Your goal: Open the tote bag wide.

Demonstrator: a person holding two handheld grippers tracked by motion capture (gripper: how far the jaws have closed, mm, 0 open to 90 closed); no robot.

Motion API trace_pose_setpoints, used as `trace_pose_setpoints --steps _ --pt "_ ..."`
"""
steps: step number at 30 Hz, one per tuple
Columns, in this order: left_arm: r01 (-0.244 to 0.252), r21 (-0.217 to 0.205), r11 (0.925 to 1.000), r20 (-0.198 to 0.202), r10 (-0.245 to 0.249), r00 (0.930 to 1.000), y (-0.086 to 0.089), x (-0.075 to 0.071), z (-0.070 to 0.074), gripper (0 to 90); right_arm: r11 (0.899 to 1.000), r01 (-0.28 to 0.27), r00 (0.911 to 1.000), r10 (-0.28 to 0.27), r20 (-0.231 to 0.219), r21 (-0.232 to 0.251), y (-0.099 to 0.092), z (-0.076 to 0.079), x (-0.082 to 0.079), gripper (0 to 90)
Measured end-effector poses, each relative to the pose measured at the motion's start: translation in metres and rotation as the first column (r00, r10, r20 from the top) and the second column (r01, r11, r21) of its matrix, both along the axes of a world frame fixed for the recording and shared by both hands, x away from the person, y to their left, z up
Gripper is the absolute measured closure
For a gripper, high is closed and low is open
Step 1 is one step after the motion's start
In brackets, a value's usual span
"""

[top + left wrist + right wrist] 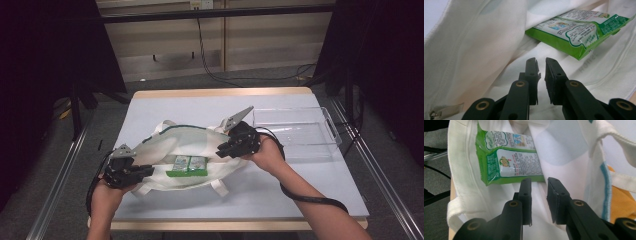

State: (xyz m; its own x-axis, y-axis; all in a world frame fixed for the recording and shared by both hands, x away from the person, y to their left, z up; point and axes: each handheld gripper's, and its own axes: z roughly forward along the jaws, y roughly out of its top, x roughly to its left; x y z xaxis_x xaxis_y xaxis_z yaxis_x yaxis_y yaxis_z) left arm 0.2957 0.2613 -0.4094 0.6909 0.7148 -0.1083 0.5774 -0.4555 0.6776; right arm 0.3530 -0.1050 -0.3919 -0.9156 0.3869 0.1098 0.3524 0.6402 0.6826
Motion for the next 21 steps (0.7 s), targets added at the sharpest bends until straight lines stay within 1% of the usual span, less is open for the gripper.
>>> trace_pose_setpoints --steps 3,5,7,8,9,10,11,13,16,17,18,19,20,21 --pt "0.001 -0.005 1.0000 -0.008 -0.001 1.0000 -0.001 0.001 0.000 80.5 1.000 0.002 1.0000 -0.002 0.006 -0.004 0.000 0.002 -0.002 70.6" --pt "0.006 0.000 1.0000 -0.004 -0.006 1.0000 -0.001 0.001 0.000 80.3 1.000 0.006 0.9999 -0.006 0.009 -0.003 0.001 0.004 -0.003 68.3" --pt "-0.002 -0.004 1.0000 -0.007 0.002 1.0000 -0.001 0.001 0.001 79.8 1.000 0.007 0.9999 -0.007 0.015 0.001 0.001 0.006 -0.004 66.5" --pt "-0.002 -0.004 1.0000 -0.009 0.002 1.0000 -0.001 0.001 0.001 79.5 1.000 0.007 0.9998 -0.007 0.018 -0.002 0.001 0.007 -0.004 64.8" --pt "-0.003 0.002 1.0000 -0.002 0.003 1.0000 0.000 0.001 0.001 79.4 1.000 0.011 0.9997 -0.011 0.021 0.001 0.001 0.008 -0.005 63.3" --pt "0.000 0.002 1.0000 -0.006 0.000 1.0000 0.000 0.002 0.001 79.0 1.000 0.013 0.9997 -0.013 0.019 0.000 0.001 0.010 -0.006 61.7" --pt "0.000 0.002 1.0000 -0.009 0.000 1.0000 0.000 0.002 0.001 78.5 1.000 0.011 0.9996 -0.011 0.028 -0.003 0.001 0.011 -0.006 60.7" --pt "0.001 0.001 1.0000 -0.013 -0.001 0.9999 0.000 0.001 0.001 76.2 1.000 0.003 0.9995 -0.003 0.032 0.000 0.002 0.014 -0.008 59.2" --pt "-0.004 0.000 1.0000 -0.008 0.004 1.0000 0.000 0.001 0.002 75.7 1.000 -0.004 0.9994 0.004 0.035 -0.005 0.005 0.016 -0.011 58.0" --pt "-0.006 0.003 1.0000 -0.012 0.006 0.9999 0.000 0.001 0.003 75.7 1.000 -0.009 0.9994 0.009 0.034 -0.009 0.006 0.017 -0.011 57.4" --pt "-0.009 -0.001 1.0000 -0.004 0.009 1.0000 0.000 0.001 0.003 75.4 1.000 -0.011 0.9993 0.012 0.036 -0.007 0.007 0.017 -0.012 56.7" --pt "-0.011 -0.007 0.9999 -0.007 0.011 0.9999 0.000 0.001 0.004 75.1 1.000 -0.015 0.9993 0.016 0.034 -0.004 0.007 0.017 -0.012 56.1" --pt "-0.008 0.000 1.0000 -0.009 0.008 0.9999 0.001 0.001 0.004 75.0 1.000 -0.017 0.9993 0.017 0.033 -0.002 0.008 0.017 -0.013 55.8" --pt "-0.015 -0.009 0.9998 -0.011 0.015 0.9998 0.001 0.002 0.004 74.7 1.000 -0.020 0.9991 0.020 0.037 -0.002 0.009 0.017 -0.013 55.3"
